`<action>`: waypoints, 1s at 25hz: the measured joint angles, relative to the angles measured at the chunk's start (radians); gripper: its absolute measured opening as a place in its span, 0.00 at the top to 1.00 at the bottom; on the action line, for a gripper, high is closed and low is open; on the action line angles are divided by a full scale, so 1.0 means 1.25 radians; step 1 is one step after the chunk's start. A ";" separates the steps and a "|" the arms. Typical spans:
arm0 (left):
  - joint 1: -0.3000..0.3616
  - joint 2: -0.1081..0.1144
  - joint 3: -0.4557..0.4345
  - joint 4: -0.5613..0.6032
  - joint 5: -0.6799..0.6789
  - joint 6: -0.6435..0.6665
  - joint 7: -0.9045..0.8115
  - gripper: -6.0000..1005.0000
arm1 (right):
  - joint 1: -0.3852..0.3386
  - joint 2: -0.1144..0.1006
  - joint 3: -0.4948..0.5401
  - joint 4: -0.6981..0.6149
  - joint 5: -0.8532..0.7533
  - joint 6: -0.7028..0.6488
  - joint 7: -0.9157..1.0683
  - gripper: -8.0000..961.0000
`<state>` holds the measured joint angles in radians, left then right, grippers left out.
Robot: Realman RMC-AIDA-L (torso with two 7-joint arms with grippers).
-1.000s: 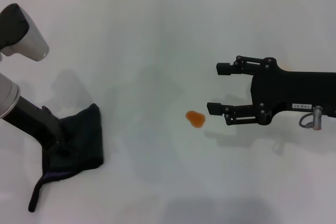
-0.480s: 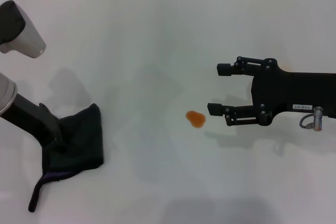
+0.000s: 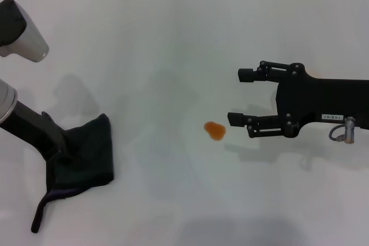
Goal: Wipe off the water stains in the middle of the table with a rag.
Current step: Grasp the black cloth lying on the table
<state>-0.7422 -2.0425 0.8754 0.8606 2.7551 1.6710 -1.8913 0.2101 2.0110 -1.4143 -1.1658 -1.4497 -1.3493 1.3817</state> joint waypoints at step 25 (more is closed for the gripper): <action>-0.004 -0.011 0.005 -0.007 0.037 -0.014 -0.012 0.89 | -0.006 0.000 -0.006 0.000 0.015 -0.017 -0.009 0.14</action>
<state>-0.7471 -2.0568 0.8817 0.8523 2.8014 1.6534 -1.9068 0.2031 2.0110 -1.4220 -1.1659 -1.4305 -1.3700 1.3702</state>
